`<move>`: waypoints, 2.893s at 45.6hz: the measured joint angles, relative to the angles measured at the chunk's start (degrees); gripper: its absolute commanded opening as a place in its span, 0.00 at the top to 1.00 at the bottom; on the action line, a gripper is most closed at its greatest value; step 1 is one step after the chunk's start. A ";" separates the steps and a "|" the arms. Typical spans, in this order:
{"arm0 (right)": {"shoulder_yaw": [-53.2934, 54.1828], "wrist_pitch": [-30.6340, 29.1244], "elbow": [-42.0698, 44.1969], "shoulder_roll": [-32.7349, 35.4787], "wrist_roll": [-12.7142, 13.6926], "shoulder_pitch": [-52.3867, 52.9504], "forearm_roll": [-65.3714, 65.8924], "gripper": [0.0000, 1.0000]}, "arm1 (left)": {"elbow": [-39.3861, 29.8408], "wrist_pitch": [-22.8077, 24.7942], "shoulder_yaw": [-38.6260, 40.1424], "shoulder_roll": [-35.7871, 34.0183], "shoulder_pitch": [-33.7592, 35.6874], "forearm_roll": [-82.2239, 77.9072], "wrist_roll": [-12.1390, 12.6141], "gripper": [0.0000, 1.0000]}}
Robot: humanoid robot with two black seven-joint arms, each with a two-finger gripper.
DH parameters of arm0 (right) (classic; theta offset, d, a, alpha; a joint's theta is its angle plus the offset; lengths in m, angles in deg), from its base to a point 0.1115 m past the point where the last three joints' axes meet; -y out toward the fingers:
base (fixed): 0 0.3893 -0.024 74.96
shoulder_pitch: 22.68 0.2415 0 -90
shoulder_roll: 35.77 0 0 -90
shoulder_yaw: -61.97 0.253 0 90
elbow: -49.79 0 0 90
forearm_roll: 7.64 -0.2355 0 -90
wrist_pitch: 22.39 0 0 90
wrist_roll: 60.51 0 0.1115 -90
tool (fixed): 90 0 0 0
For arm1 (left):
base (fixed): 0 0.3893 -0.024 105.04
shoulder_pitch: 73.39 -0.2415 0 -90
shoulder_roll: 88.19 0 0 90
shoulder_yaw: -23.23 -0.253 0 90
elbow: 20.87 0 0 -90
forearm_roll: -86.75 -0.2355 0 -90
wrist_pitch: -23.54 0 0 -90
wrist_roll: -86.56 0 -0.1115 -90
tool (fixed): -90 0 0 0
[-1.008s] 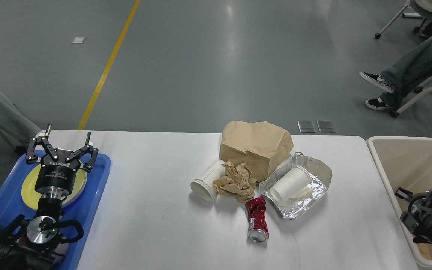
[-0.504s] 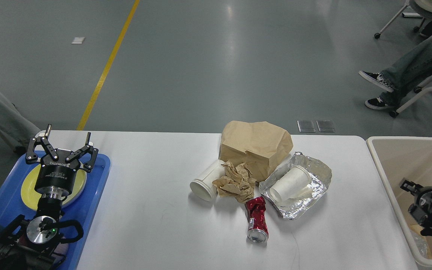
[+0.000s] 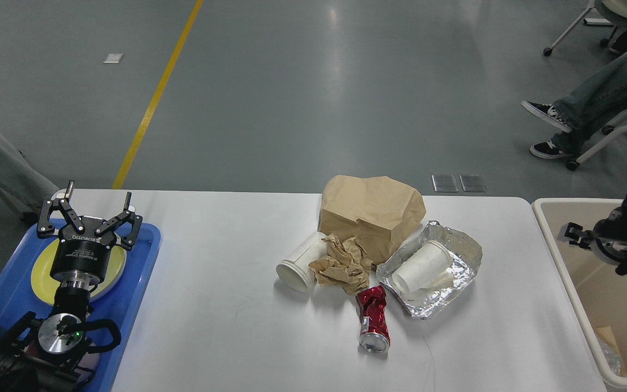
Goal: Tidy desktop
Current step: 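Reach the right gripper to the crumpled brown paper bag and grasp it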
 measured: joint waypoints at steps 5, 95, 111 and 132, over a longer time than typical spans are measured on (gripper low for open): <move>-3.30 -8.86 -9.20 -3.88 0.04 12.05 -0.22 0.00 | -0.02 0.00 0.00 0.02 0.00 -0.01 0.02 0.04; 12.45 2.32 34.08 -38.53 -5.66 -20.56 15.86 0.00 | -0.02 0.04 -0.04 0.10 0.00 -0.01 0.02 0.04; 12.55 3.96 33.96 -38.55 -5.47 -23.10 15.85 0.24 | -0.02 0.04 -0.03 0.10 0.00 -0.01 0.02 0.04; 13.03 9.63 33.66 -38.54 -5.17 -23.62 15.49 0.72 | -0.01 0.04 -0.01 0.10 0.00 -0.01 0.02 0.04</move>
